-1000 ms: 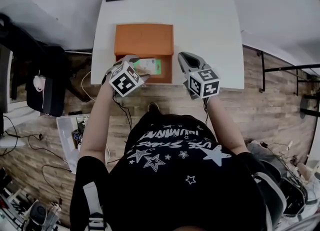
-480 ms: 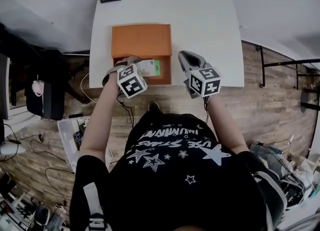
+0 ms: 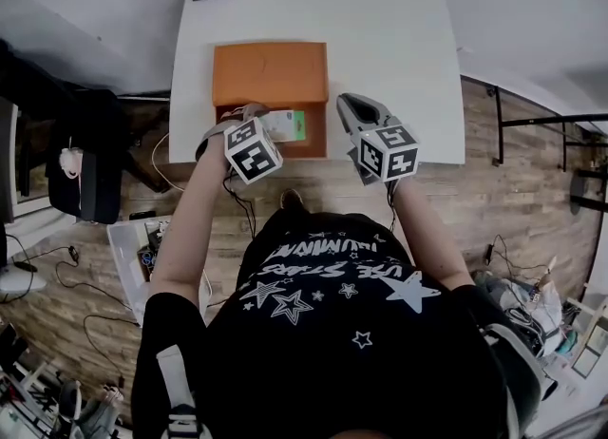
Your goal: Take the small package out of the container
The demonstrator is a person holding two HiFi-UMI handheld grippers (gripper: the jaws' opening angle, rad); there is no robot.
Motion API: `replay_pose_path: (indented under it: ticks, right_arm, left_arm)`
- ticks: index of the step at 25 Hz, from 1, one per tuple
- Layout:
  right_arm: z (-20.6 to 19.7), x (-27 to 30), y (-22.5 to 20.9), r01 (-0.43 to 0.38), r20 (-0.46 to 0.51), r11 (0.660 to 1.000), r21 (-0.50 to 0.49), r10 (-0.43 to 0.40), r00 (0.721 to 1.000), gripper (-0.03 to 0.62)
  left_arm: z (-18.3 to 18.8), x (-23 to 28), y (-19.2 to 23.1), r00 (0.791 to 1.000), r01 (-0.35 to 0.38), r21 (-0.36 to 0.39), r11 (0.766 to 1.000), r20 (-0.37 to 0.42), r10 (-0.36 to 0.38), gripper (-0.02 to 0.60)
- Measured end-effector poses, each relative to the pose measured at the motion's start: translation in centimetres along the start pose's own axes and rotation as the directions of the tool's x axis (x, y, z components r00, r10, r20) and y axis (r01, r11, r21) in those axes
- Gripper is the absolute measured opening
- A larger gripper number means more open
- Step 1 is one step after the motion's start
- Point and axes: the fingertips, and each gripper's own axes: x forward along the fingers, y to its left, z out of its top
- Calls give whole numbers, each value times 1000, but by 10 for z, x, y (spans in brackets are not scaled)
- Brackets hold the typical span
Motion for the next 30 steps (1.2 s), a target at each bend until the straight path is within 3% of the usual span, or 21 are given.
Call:
replay_pose_path:
  ticks: [20,24,30]
  right_arm:
    - [-5,-3,8,-16,-3,1000,11,17,1000,54]
    - [-7,-3,14,-24,-6,1000,5,24,1000,54]
    - [-8,-6,16,-18,-7,1000,7,18,1000,54]
  left_arm:
    - [-8,6,2,995,-31,45,998,-90,35,351]
    - [-10,8,0,987,-32,67,997,-153,42,350]
    - [-13,10,-4,955,-4,133,991,-294,43,350]
